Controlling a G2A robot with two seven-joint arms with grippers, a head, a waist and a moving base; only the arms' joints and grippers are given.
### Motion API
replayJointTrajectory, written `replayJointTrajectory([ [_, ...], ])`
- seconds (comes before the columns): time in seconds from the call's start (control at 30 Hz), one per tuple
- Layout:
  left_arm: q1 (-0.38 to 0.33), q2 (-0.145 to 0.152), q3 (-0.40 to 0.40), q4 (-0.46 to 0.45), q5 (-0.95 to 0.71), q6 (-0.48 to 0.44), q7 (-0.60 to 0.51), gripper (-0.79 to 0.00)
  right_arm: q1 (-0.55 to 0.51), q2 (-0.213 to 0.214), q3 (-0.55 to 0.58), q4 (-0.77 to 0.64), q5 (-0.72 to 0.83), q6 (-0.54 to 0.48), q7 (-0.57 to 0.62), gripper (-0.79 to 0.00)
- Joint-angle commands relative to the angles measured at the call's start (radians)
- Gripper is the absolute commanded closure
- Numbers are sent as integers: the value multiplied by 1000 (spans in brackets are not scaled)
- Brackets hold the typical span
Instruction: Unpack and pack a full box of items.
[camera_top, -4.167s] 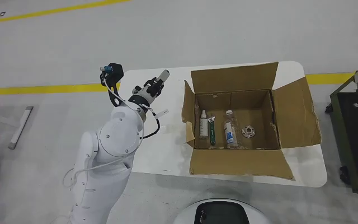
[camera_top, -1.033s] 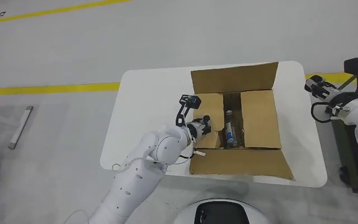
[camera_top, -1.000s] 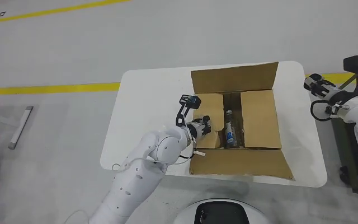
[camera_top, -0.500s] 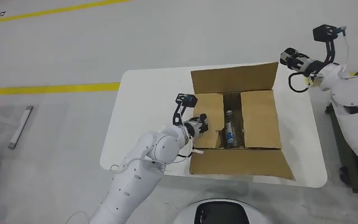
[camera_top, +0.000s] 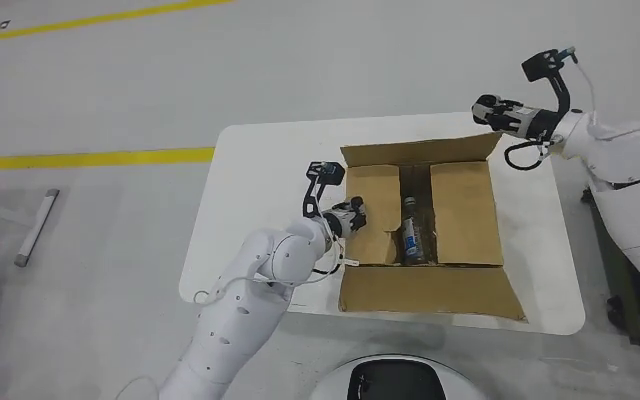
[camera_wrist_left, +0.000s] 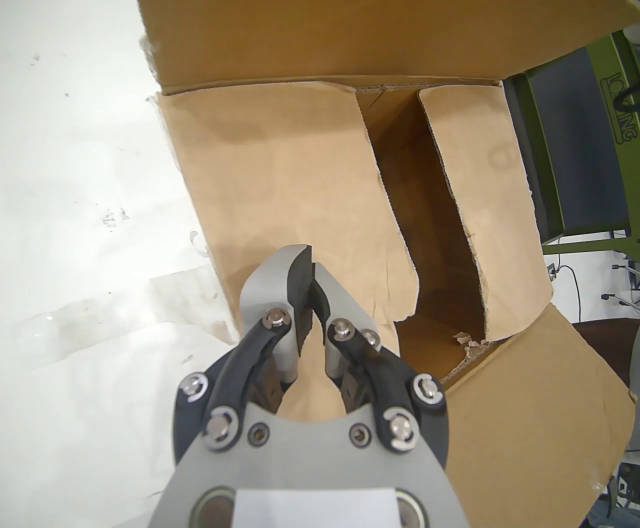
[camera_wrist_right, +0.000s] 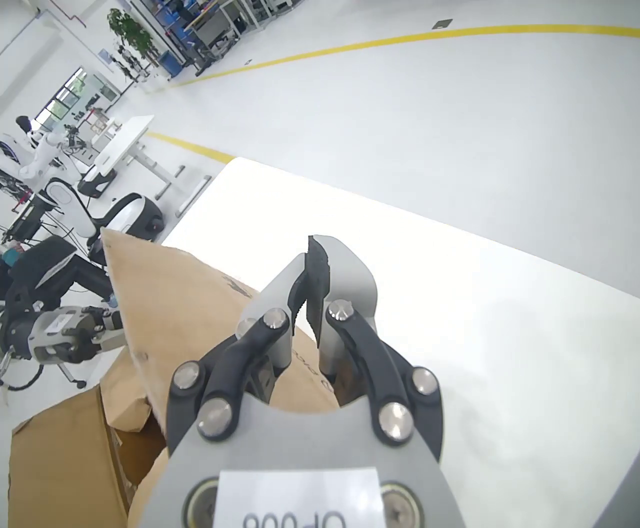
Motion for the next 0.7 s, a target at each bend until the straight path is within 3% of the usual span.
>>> replayJointTrajectory([
  [0.0, -1, 0, -12, -1, -3, 9, -2, -483, -36, 8, 18, -50, 0, -22, 20, 0],
  [0.03, 0, 0, -19, -2, -5, 16, -5, -785, -54, 13, 28, -75, -9, -34, 26, 0],
  [0.33, 26, 25, -139, -27, 42, 44, -95, -785, -218, 44, 123, -237, -22, -70, 26, 0],
  [0.67, 188, 67, -315, -203, 107, 51, -146, -785, -360, 56, 138, -404, -183, -116, -68, 0],
])
